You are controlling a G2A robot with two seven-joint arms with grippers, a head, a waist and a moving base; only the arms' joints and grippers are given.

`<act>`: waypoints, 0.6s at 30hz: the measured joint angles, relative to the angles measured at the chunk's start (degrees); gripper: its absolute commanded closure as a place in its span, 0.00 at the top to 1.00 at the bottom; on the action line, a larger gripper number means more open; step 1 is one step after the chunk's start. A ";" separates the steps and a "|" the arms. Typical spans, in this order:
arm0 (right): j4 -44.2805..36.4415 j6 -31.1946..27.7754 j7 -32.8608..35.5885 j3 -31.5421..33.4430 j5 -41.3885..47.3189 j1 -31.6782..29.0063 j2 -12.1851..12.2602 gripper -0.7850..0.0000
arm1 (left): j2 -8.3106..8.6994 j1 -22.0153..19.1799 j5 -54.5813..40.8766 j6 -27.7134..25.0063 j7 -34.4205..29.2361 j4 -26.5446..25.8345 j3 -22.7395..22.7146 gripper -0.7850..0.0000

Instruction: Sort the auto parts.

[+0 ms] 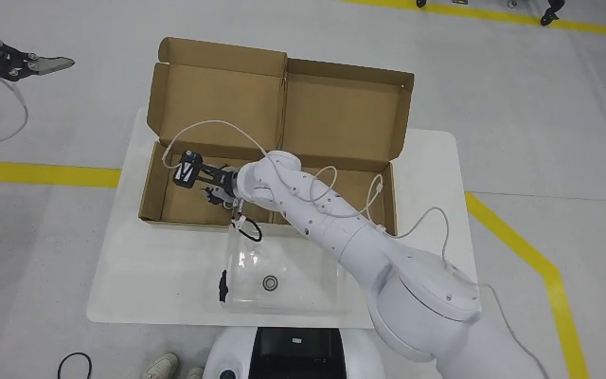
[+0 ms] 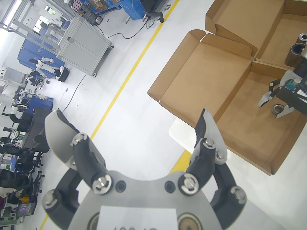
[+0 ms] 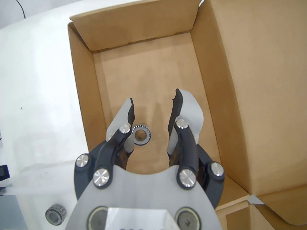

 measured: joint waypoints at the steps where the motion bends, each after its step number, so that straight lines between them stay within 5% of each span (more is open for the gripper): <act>1: -1.07 -0.21 -0.38 0.29 -0.27 -0.45 0.42 0.38 | 0.00 0.00 0.00 0.00 0.00 0.00 0.00 1.00; 10: -18.18 -1.24 1.54 4.90 -5.45 -7.05 6.83 0.38 | 0.00 0.00 0.00 0.00 0.00 0.00 0.00 1.00; 18: -41.39 -4.82 12.34 13.22 -11.82 -18.93 14.79 0.40 | 0.00 0.00 0.00 0.00 0.00 0.00 0.00 1.00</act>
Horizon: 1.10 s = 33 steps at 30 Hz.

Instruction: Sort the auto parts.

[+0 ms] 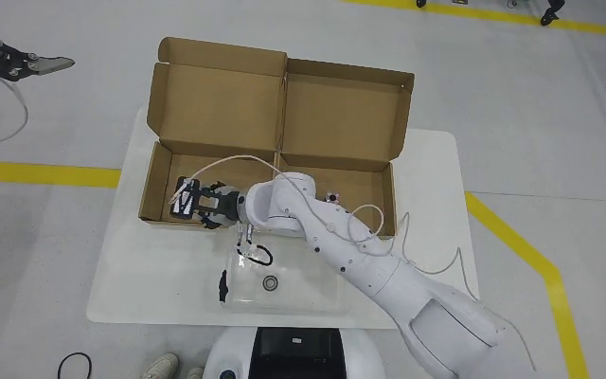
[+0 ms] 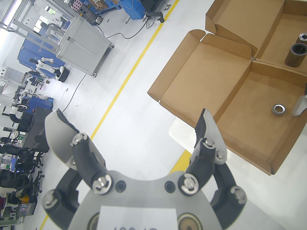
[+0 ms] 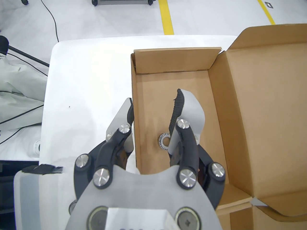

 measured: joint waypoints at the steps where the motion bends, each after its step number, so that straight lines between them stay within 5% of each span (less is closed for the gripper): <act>1: -2.66 -1.20 1.08 0.91 -1.17 -1.56 0.87 0.41 | 0.00 0.00 0.00 0.00 0.00 0.00 0.00 1.00; 8: -17.23 -8.93 7.06 8.12 -8.37 -14.35 6.60 0.39 | 0.00 0.00 0.00 0.00 0.00 0.00 0.00 1.00; 17: -25.06 -12.80 18.40 12.74 -10.48 -25.21 10.39 0.37 | 0.00 0.00 0.00 0.00 0.00 0.00 0.00 1.00; 33: -24.43 -13.42 27.89 9.54 -6.94 -26.17 12.45 0.41 | 0.00 0.00 0.00 0.00 0.00 0.00 0.00 1.00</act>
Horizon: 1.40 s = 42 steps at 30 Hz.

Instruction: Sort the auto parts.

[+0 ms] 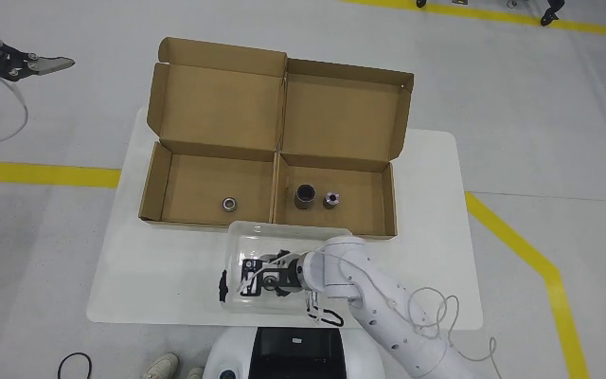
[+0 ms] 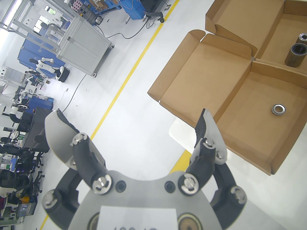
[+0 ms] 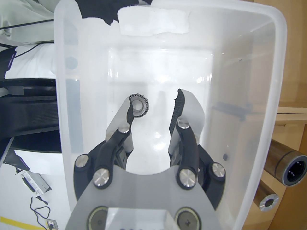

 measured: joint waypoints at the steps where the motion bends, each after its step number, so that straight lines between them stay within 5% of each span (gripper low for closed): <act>1: 0.43 0.09 0.09 -0.44 0.11 0.35 0.08 0.41 | 0.00 0.00 0.00 0.00 0.00 0.00 0.00 1.00; 30: 11.20 1.72 0.42 -9.88 5.52 9.44 -0.27 0.60 | 0.00 0.00 0.00 0.00 0.00 0.00 0.00 1.00; 42: 11.28 10.25 -3.25 -9.30 1.20 9.72 -0.06 0.49 | 0.00 0.00 0.00 0.00 0.00 0.00 0.00 1.00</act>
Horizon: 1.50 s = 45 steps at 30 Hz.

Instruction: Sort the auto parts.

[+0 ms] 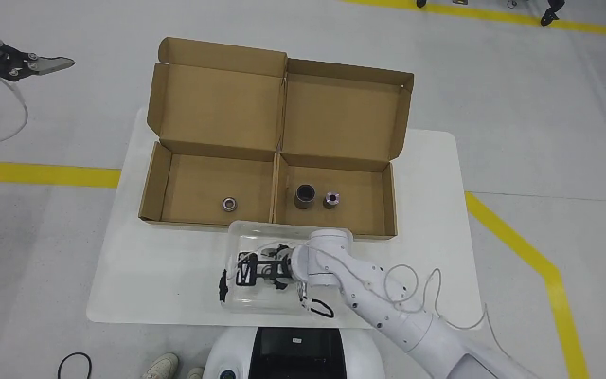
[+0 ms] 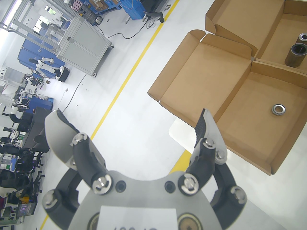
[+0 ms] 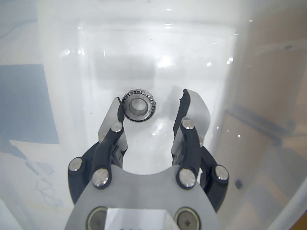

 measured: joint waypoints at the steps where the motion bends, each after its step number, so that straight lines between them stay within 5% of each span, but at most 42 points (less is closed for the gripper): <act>1: -0.39 0.78 -0.48 0.41 -0.35 -0.30 0.15 0.49 | 0.00 0.00 0.00 0.00 0.00 0.00 0.00 1.00; 22: -1.44 0.16 -6.66 0.26 -5.31 -2.45 1.51 0.55 | 0.00 0.00 0.00 0.00 0.00 0.00 0.00 1.00; 29: 0.55 1.26 -7.21 -0.72 -5.88 -1.74 1.08 0.37 | 0.00 0.00 0.00 0.00 0.00 0.00 0.00 1.00; 38: -0.95 3.26 -6.39 -0.48 -6.27 -2.17 1.12 0.00 | 0.00 0.00 0.00 0.00 0.00 0.00 0.00 1.00; 45: -6.61 3.17 -7.13 1.45 -7.23 -4.08 2.12 0.00 | 0.00 0.00 0.00 0.00 0.00 0.00 0.00 1.00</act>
